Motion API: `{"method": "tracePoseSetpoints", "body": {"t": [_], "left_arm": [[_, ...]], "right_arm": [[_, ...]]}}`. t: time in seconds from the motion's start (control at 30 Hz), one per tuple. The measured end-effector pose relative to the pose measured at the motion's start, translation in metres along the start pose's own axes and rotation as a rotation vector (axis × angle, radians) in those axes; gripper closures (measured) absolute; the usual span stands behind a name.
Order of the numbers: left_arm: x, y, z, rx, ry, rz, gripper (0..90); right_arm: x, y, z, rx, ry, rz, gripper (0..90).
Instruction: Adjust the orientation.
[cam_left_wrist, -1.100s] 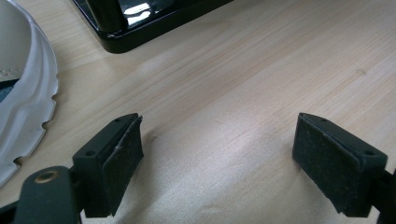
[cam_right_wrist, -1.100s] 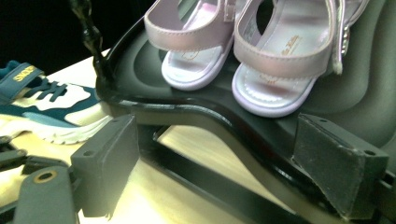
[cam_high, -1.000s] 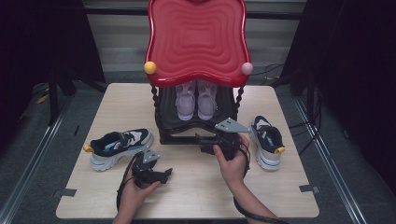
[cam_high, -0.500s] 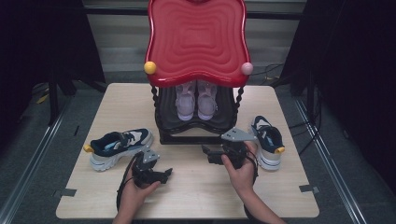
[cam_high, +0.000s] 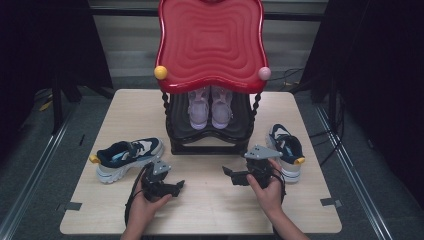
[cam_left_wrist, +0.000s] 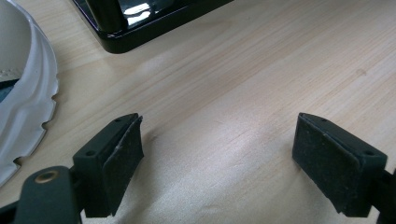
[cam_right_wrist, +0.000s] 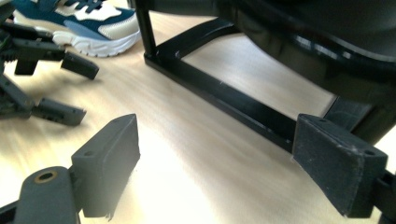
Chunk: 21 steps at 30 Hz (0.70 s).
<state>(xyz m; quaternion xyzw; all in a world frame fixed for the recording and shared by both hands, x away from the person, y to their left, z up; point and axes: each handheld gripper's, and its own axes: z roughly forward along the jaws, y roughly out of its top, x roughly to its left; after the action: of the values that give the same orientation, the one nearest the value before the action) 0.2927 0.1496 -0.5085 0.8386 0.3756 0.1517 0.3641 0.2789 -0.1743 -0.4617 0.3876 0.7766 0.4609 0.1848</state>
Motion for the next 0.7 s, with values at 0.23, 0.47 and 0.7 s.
{"method": "tracePoseSetpoints", "body": {"t": [0.23,0.47,0.7], "left_arm": [[0.0,0.0,0.0,0.001,0.0,0.0,15.5],[0.0,0.0,0.0,0.001,0.0,0.0,15.5],[0.0,0.0,0.0,0.001,0.0,0.0,15.5]], "right_arm": [[-0.006,-0.014,-0.005,0.036,0.012,-0.003,14.3],[-0.01,-0.027,-0.009,0.078,0.034,-0.003,14.4],[-0.012,-0.042,-0.009,0.127,0.054,-0.006,14.4]]}}
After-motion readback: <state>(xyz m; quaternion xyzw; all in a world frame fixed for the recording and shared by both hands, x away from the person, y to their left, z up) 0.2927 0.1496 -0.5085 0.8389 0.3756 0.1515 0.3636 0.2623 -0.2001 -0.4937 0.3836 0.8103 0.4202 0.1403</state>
